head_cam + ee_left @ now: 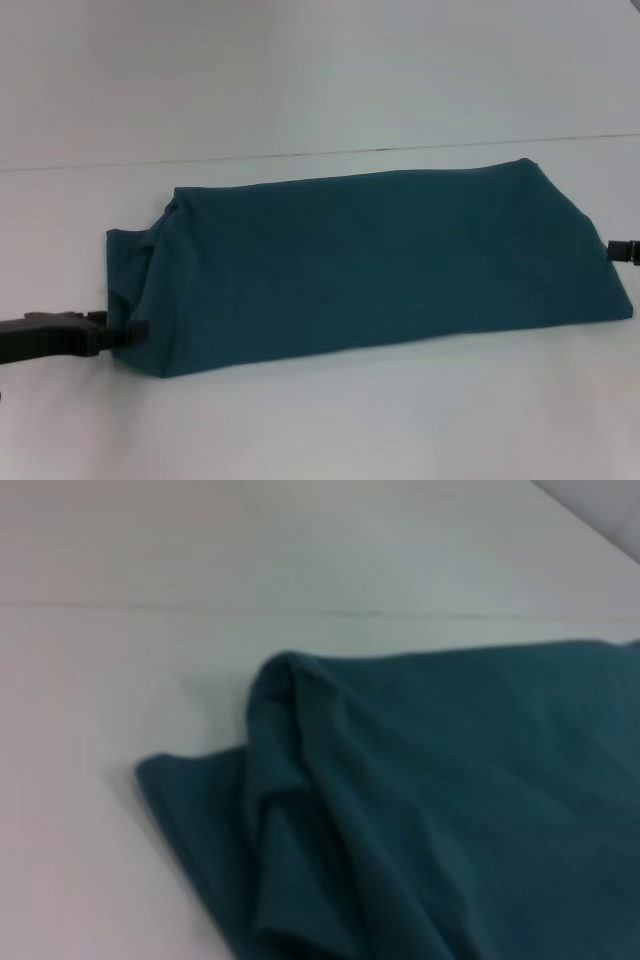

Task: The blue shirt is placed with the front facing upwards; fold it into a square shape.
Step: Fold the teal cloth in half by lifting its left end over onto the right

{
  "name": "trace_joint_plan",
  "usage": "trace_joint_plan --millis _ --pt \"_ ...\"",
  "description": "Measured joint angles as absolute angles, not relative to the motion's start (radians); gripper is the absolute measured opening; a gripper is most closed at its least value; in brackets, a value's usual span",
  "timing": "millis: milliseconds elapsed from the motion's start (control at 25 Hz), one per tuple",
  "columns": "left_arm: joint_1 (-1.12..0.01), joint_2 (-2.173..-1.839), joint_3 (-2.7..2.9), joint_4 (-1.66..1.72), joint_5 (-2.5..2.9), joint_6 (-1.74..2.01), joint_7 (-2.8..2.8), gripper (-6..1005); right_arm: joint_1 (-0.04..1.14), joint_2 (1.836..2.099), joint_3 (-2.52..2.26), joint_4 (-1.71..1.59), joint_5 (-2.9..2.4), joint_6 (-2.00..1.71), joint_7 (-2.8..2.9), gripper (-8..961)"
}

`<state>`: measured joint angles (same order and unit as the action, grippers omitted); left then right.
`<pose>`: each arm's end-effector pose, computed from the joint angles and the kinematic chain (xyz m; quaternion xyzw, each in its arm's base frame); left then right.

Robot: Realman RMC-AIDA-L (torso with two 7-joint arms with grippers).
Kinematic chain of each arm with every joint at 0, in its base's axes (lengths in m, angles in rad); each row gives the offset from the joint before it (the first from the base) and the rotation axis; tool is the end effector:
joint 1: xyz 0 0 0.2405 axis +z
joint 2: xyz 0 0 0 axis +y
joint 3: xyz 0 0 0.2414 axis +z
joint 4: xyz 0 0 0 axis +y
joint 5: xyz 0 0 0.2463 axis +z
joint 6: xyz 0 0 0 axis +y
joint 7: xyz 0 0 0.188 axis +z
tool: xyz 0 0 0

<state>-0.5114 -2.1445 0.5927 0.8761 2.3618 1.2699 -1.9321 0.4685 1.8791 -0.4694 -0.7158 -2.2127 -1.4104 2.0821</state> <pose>-0.3235 0.3979 -0.0032 -0.8464 -0.4542 -0.1097 0.2554 0.3701 0.3853 0.1006 -0.7655 0.5536 0.1903 0.2670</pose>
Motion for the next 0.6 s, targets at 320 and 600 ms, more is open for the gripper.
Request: trace_joint_plan --millis 320,600 --pt "-0.517 -2.144 0.594 0.877 2.381 1.303 -1.933 727 0.463 1.879 -0.471 -0.716 -2.285 -1.384 2.105 676" --pt "-0.521 -2.144 0.594 0.877 2.382 1.317 -1.933 727 0.467 1.899 -0.477 -0.715 -2.311 -1.311 2.109 675"
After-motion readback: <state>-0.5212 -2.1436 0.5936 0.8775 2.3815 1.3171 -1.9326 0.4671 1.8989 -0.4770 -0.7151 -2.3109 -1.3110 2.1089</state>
